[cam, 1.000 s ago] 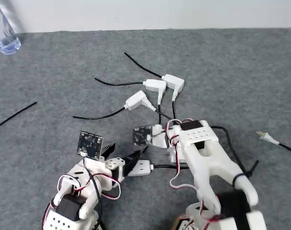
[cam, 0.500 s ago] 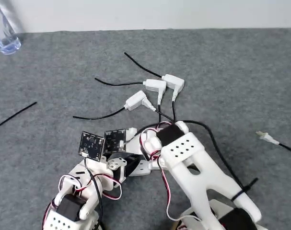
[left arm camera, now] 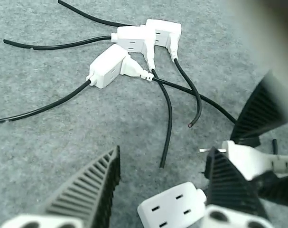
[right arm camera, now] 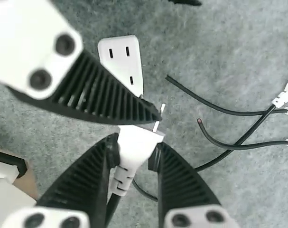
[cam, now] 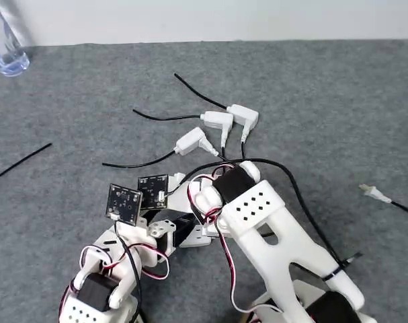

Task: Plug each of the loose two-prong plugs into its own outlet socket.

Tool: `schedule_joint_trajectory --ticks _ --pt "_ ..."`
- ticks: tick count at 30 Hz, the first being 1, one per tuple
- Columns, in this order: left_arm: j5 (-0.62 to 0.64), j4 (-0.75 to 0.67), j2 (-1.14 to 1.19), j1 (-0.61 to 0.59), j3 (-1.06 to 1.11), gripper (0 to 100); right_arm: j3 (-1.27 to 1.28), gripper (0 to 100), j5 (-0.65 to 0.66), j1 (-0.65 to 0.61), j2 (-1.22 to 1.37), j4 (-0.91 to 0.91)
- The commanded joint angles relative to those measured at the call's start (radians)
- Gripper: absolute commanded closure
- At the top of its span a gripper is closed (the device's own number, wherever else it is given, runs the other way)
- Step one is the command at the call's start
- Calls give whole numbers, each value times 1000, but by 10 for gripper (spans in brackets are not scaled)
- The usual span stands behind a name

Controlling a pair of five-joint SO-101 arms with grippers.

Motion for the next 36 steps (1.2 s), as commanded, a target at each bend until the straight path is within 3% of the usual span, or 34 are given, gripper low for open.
schedule_joint_trajectory --ticks 1,36 --pt "2 -5 -15 3 -18 727 -75 990 -17 -64 -51 12" --pt "0 -3 -15 3 -16 727 -23 990 -72 -64 -177 -76"
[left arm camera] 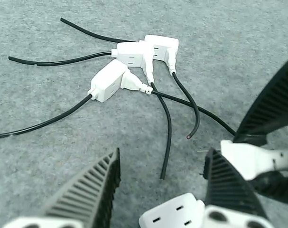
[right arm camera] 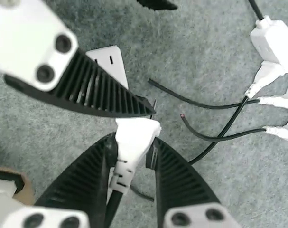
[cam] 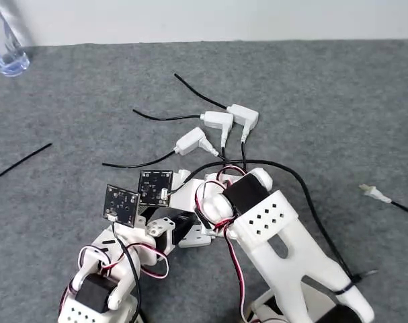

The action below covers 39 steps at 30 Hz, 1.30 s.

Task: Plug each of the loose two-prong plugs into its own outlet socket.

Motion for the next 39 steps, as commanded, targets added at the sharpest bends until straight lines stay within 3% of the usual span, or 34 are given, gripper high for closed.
schedule_joint_trajectory --ticks 1,18,25,30,33,36,39 --pt "0 6 -14 5 1 727 0 990 -2 -59 -51 -65" --pt "0 6 -12 -8 1 727 98 990 81 107 -53 -131" --pt "0 23 -12 -166 -51 727 98 990 106 223 -53 -130" --pt "2 184 -14 -233 -137 727 94 990 100 217 -54 -116" --pt "-6 241 -14 -353 -145 727 74 990 97 179 -64 -67" --pt "-9 226 -14 -499 -104 727 41 990 97 165 -54 -35" --pt "-49 167 -14 -531 -44 727 41 990 103 177 -51 -39"
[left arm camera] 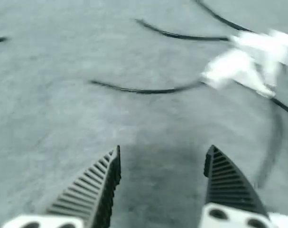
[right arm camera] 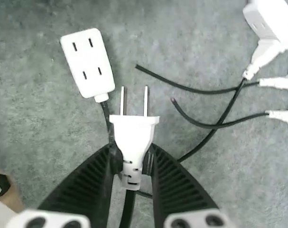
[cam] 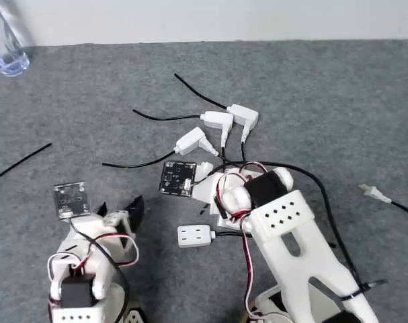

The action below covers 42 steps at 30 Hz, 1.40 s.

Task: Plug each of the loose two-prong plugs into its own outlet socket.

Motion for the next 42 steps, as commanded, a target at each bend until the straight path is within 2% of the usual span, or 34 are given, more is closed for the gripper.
schedule_joint_trajectory --ticks 1,7,16,23,30,32,37,39,42 --pt "-46 -75 -14 -57 54 727 -48 990 15 16 -22 4" --pt "-54 -110 -14 -55 99 727 143 990 114 134 -22 -182" --pt "-54 -109 -14 -55 99 727 368 990 210 214 -8 -458" --pt "-54 -107 -14 -55 99 727 394 990 224 269 203 -650" --pt "-54 -107 -14 -55 99 727 394 987 221 274 311 -714" --pt "-54 -107 -14 -55 99 727 399 953 221 272 297 -713" --pt "-54 -106 -14 -55 99 727 400 723 221 271 291 -713" --pt "-54 -106 -14 -55 99 727 399 705 221 263 292 -717" --pt "-54 -106 -14 -55 99 727 394 749 224 243 294 -722"
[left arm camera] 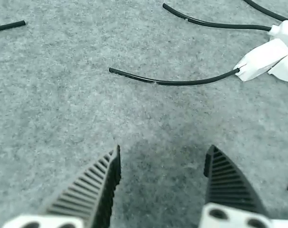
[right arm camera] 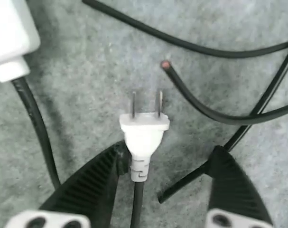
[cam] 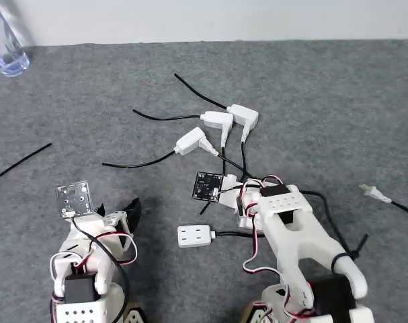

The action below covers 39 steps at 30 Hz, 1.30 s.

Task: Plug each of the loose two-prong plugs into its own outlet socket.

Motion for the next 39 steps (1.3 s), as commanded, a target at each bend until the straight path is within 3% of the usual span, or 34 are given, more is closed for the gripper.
schedule_joint_trajectory --ticks 1,4,28,39 --pt "-6 -23 -14 -3 -7 727 -11 769 9 -21 -13 -19" --pt "-6 -23 -14 -3 -7 727 -23 809 9 -36 -12 -19" --pt "-6 -25 -14 -3 -7 727 -213 816 -31 -61 174 62" --pt "-6 -25 -14 -3 -7 727 -241 813 -31 -87 58 243"
